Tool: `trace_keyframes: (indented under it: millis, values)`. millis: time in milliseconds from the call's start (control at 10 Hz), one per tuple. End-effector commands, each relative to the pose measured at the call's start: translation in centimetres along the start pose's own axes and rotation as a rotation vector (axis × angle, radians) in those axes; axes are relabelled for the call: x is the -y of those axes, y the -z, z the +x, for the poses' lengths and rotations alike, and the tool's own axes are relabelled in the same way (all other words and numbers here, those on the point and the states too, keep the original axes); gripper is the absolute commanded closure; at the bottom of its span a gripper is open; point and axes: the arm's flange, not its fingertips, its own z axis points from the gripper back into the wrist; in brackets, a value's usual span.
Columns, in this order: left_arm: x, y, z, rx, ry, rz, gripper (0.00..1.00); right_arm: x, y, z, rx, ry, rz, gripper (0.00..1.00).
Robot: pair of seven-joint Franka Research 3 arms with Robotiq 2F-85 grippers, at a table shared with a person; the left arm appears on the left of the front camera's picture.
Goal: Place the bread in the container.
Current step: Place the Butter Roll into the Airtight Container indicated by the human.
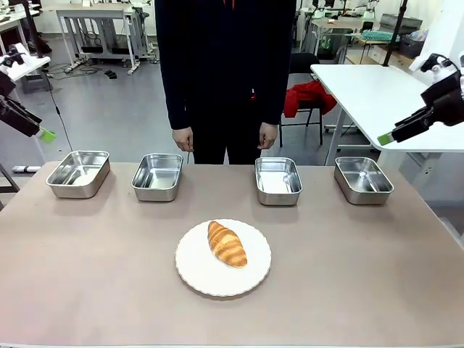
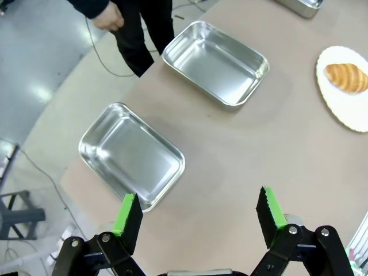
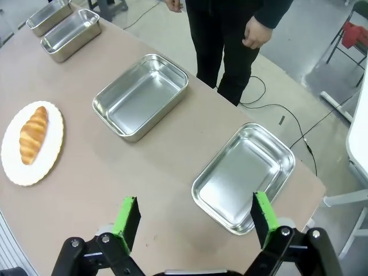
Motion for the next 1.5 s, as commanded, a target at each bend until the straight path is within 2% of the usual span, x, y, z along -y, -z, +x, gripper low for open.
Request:
trace_keyframes:
  millis: [0, 200, 500, 600, 800, 1000, 1400]
  values:
    - [-0.3, 0.0, -0.3, 0.006, 0.006, 0.0, 0.0, 2.1, -2.1, -0.2, 0.065, 0.0, 0.021, 0.0]
    - [-3.9, -3.2, -2.4, 0.073, -0.028, -0.091, 0.0, 5.4, -6.0, -1.7, 0.139, -0.023, -0.053, 0.0]
    - [-7.1, -5.3, -6.2, 0.101, -0.031, -0.177, 0.0, 10.0, -10.0, -5.9, 0.229, -0.011, -0.006, 0.0]
    - [-7.7, -6.1, -7.4, 0.115, -0.034, -0.168, 0.0, 11.0, -11.1, -7.6, 0.255, -0.008, 0.01, 0.0]
    - [-8.3, -8.0, -9.1, 0.175, -0.046, -0.129, 0.0, 11.8, -12.0, -9.4, 0.285, -0.005, 0.025, 0.0]
    - [-8.2, -9.6, -10.0, 0.248, -0.064, -0.117, 0.0, 11.7, -12.5, -9.6, 0.312, -0.015, 0.033, 0.0]
    - [-8.0, -10.5, -10.2, 0.261, -0.097, -0.11, 0.0, 10.9, -13.4, -9.1, 0.341, -0.013, 0.023, 0.0]
